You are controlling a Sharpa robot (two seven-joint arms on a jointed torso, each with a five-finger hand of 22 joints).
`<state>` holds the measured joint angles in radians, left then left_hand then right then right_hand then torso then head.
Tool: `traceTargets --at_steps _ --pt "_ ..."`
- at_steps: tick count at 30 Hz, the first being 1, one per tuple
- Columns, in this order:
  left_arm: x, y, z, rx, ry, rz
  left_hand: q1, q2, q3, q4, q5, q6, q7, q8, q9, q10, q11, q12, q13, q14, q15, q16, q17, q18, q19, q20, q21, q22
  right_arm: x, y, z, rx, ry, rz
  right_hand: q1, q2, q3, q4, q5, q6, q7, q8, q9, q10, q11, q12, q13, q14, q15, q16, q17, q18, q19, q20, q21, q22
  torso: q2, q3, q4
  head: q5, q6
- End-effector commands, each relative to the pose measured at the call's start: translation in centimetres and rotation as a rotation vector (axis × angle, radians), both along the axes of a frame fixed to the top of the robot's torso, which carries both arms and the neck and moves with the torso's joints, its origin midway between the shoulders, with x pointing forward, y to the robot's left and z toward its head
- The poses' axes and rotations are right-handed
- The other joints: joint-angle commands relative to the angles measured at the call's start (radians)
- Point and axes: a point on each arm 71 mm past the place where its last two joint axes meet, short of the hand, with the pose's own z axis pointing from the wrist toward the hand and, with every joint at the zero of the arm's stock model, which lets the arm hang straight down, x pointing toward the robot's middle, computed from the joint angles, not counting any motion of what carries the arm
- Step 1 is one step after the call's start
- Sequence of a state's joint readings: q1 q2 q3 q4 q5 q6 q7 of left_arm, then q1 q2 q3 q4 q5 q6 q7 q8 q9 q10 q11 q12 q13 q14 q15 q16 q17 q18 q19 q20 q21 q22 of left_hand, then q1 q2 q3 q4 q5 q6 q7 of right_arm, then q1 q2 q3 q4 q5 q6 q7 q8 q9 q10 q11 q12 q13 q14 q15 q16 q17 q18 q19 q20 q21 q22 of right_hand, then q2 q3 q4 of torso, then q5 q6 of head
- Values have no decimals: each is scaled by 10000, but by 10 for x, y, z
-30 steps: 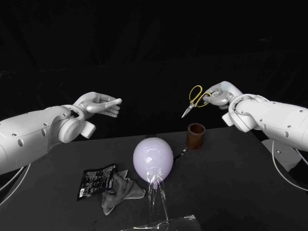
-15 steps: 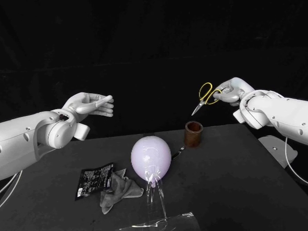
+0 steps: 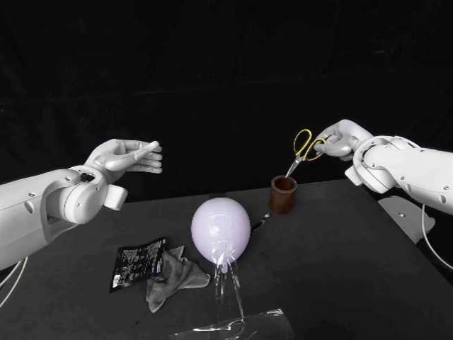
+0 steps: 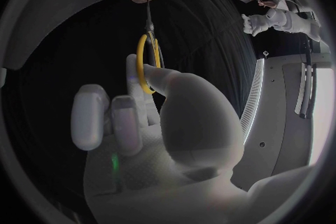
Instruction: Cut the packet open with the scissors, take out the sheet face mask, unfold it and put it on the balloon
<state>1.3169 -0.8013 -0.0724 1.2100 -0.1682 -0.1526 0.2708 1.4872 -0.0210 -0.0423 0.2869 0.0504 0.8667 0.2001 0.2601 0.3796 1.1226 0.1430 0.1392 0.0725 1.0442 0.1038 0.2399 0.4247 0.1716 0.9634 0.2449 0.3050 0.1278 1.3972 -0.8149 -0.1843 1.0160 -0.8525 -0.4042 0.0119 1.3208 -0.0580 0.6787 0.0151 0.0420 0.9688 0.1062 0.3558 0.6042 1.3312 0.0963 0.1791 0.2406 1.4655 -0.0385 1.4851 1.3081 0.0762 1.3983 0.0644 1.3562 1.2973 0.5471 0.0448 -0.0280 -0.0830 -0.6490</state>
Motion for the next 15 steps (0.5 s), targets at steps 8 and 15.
traceTargets --at_steps 8,15 --pt "-1 0 2 -286 -170 49 136 11 -30 11 -16 80 28 16 -20 68 13 10 -6 93 -5 69 12 124 93 9 66 11 -2 17 -24 -543 474 262 -47 90 9 -47 67 28 -32 39 391 849 -720 32 9 624 -55 32 213 -78 -15 7 -8 -99 -2 6 -1 50 -112" --pt "-3 0 2 -306 -165 2 144 6 -37 12 -17 84 40 12 -27 69 19 4 -8 93 -3 70 14 123 95 7 67 11 -4 29 -36 -451 315 323 -237 -64 118 -96 107 -233 100 -109 424 359 -595 -295 -22 594 38 -15 79 -38 -152 53 -170 -281 -4 2 -5 91 -142"
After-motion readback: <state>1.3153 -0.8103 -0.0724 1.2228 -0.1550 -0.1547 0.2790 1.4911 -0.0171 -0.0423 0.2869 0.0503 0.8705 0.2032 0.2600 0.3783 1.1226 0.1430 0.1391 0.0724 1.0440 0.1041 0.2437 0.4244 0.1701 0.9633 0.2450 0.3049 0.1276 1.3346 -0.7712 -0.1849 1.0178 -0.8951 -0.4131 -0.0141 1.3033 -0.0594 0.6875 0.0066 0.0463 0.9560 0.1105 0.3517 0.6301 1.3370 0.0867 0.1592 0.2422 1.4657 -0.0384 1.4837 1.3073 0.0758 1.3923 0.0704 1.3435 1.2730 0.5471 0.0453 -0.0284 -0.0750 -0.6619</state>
